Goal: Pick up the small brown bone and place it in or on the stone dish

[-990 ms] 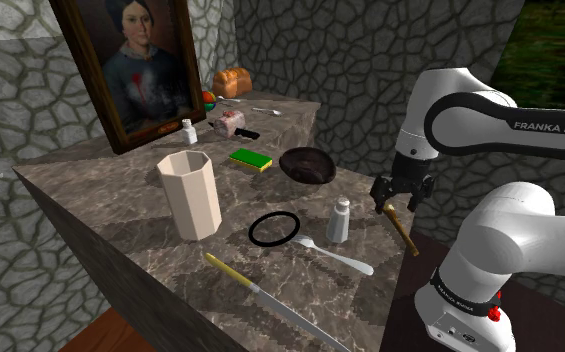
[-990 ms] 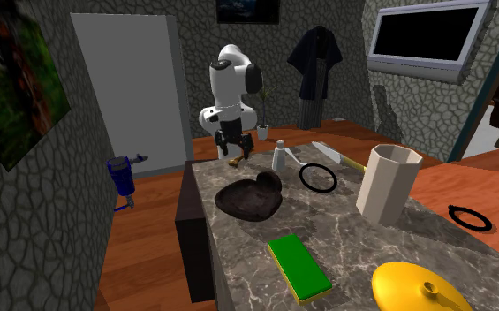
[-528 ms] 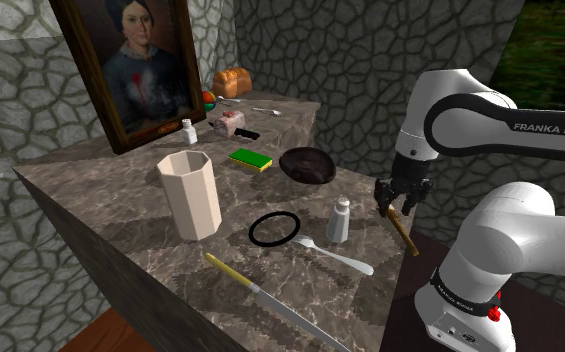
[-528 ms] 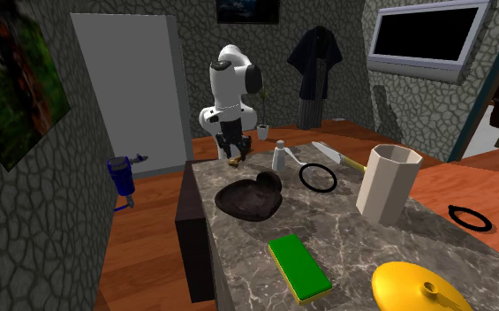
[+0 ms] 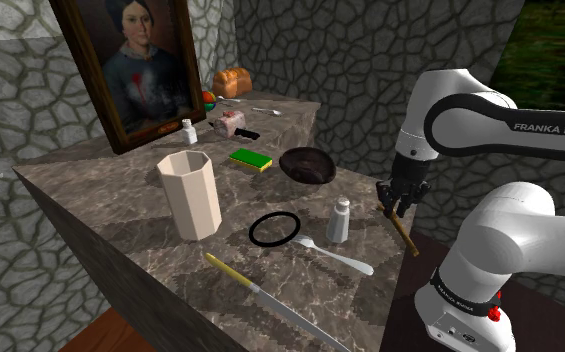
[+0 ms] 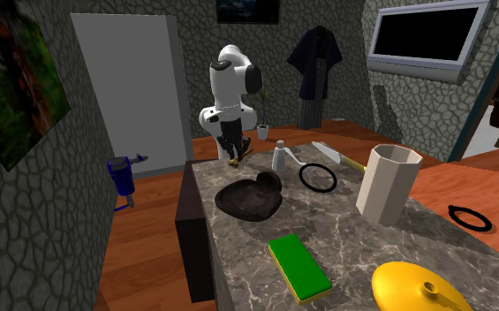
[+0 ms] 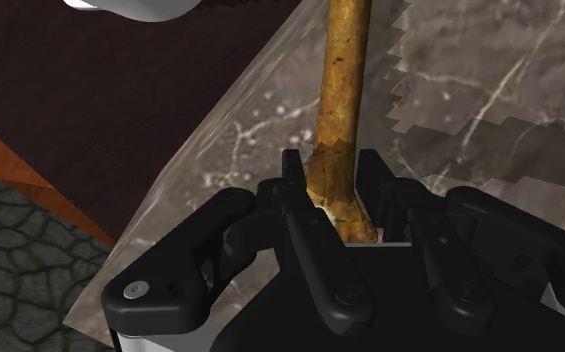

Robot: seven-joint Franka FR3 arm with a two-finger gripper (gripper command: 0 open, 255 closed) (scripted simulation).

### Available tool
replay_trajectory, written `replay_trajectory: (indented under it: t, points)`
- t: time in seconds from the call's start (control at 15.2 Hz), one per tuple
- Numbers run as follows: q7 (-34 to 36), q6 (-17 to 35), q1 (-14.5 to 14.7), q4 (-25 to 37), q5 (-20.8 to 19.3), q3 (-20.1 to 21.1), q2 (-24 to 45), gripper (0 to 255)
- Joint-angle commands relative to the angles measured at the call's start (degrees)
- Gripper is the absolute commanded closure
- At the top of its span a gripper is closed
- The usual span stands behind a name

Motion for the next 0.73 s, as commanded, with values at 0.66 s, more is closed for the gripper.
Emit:
replay_trajectory:
  t: [0.66]
  points:
    - [0.6, -6.8, -0.4, 8.0, -0.8, -0.7, 1.1, 255]
